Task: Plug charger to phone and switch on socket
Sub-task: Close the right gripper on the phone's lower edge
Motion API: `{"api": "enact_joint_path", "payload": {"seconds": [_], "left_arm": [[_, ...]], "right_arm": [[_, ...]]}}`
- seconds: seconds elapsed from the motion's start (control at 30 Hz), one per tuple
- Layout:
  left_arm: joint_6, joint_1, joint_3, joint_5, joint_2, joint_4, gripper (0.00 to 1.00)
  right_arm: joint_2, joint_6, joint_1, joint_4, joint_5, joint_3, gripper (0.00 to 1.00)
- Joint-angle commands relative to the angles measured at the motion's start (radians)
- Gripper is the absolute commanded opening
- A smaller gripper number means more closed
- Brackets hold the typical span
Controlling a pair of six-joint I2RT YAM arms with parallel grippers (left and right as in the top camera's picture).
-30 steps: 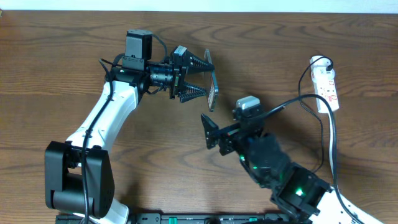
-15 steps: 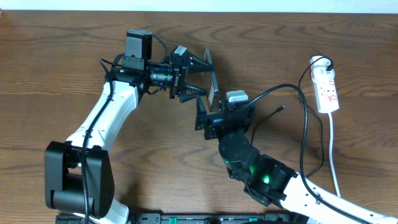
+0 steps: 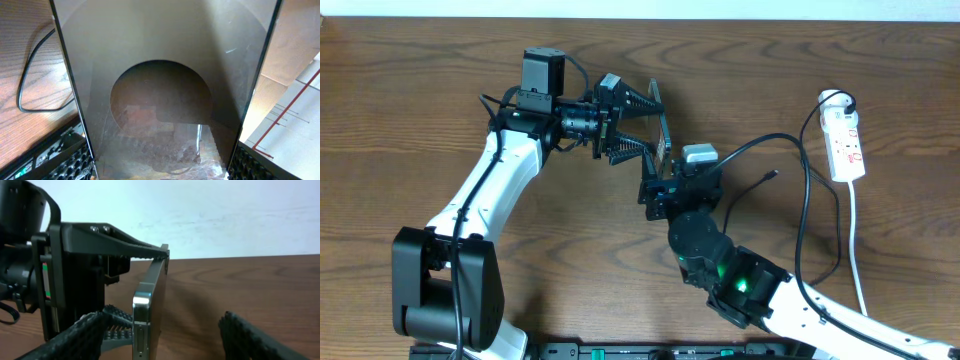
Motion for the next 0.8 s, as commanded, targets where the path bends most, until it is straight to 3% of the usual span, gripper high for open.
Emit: {"api": "enact_joint_path", "payload": {"seconds": [0.0, 0.5, 0.77], "left_arm": [[-0.004, 0.004, 0.006, 0.029, -0.025, 0.008, 0.49], [0.0, 0.004, 0.006, 0.029, -0.025, 0.008, 0.49], [0.0, 0.004, 0.006, 0.029, -0.025, 0.008, 0.49]], "right_arm": [[0.011, 0.006, 0.003, 0.006, 0.019, 0.02, 0.7], [0.029, 0.006, -0.009, 0.016, 0.003, 0.02, 0.39], [0.045, 0.006, -0.009, 0.051, 0.0, 0.02, 0.35]]}}
